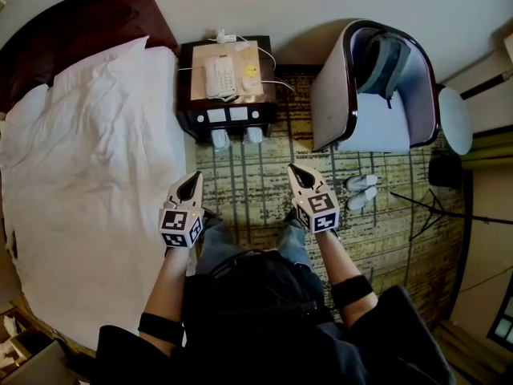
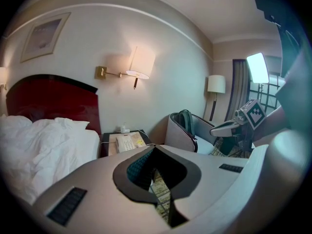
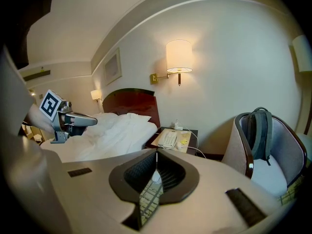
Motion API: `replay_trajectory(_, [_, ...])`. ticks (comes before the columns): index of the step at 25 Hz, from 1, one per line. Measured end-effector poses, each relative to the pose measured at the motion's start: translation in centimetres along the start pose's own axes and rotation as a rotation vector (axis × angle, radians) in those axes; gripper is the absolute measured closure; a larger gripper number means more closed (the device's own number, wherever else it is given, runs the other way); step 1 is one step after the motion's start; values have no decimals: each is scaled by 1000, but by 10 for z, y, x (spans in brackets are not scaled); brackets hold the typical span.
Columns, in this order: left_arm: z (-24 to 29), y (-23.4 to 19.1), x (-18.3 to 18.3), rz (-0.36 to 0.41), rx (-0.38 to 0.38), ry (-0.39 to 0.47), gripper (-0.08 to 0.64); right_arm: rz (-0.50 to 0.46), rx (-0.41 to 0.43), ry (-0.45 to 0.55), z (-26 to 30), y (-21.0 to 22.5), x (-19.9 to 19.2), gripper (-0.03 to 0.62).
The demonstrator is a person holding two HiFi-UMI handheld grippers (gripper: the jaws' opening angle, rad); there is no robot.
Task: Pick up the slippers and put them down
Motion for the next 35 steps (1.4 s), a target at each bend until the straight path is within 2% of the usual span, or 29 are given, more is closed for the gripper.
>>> replay_trajectory(2, [1, -2, -2, 4, -2, -7, 556, 9, -8, -4, 4, -2, -3, 563])
replay_trajectory(10, [8, -11, -8, 17, -5, -39, 556, 90, -1, -48, 32, -6, -31, 555])
replay_trajectory(14, [16, -12, -11, 32, -30, -65, 556, 192, 9, -64, 57, -7, -53, 508])
replay_trajectory(16, [25, -14, -19, 47, -45, -73, 556, 243, 13, -69, 75, -6, -66, 459])
replay_trajectory(22, [71, -18, -53, 106, -119, -118, 556, 527, -4, -45, 131, 5, -116, 360])
replay_trajectory(26, [116, -22, -82, 106, -143, -139, 556, 672, -31, -27, 170, 20, -161, 264])
replay_trajectory(28, [139, -28, -99, 92, -136, -147, 556, 760, -42, -1, 195, 29, -181, 261])
replay_trajectory(29, [150, -31, -109, 85, -134, -153, 556, 809, -48, 15, 208, 35, -192, 238])
replay_trajectory(35, [233, -34, -177, 68, -135, -176, 556, 1068, -78, 130, 285, 86, -271, 238])
Point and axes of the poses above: the fingertips, and each gripper's own axes: z forward along the fingers, y to its right, x out of its top, the point moved 3 cm from there along -z, backward along the fingers, and after that the axes turned 1 degree about z, right-handed, at the moved point
